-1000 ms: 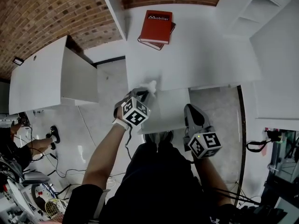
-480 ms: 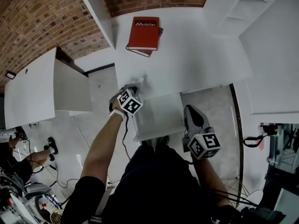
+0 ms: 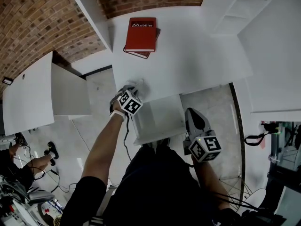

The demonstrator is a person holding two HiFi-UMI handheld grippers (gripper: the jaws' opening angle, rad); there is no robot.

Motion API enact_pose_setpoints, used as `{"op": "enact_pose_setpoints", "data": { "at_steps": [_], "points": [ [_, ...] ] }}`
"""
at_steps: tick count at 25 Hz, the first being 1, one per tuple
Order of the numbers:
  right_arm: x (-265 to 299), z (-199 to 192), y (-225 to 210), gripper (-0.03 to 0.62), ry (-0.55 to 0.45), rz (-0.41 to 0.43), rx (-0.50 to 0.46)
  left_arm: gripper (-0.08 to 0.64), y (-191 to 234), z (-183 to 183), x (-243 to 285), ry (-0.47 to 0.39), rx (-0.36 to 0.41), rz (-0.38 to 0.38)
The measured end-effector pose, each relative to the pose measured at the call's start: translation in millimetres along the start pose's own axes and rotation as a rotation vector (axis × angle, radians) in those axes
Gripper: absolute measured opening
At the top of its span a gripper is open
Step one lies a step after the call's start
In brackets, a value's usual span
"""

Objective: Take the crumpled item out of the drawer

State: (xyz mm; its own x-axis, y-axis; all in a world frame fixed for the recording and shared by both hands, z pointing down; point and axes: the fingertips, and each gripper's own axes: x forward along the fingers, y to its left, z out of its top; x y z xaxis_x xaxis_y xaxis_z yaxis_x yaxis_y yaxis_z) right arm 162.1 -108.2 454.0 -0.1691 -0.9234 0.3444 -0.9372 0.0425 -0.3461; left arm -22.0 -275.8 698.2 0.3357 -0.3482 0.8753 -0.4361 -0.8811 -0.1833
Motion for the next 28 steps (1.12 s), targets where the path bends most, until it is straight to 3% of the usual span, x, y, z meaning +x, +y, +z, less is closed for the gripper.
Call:
{"op": "enact_pose_setpoints", "data": {
  "at_steps": [6, 11, 20, 28],
  "points": [
    [3.5, -1.5, 5.6, 0.003, 0.011, 0.015, 0.0, 0.147, 3.2, 11.0, -13.8, -0.064, -0.024, 0.014],
    [6.8, 0.1, 11.1, 0.003, 0.005, 0.034, 0.0, 0.152, 12.0, 27.3, -47.0, -0.165, -0.069, 0.049],
    [13.8, 16.9, 28.0, 0.003, -0.015, 0.096, -0.045, 0.152, 32.4, 19.2, -146.5, -0.341, -0.249, 0.129],
    [19.8, 34.0, 50.7, 0.002, -0.045, 0.152, -0.081, 0.15, 33.1, 31.6, -236.6, -0.506, -0.343, 0.192]
  ]
}}
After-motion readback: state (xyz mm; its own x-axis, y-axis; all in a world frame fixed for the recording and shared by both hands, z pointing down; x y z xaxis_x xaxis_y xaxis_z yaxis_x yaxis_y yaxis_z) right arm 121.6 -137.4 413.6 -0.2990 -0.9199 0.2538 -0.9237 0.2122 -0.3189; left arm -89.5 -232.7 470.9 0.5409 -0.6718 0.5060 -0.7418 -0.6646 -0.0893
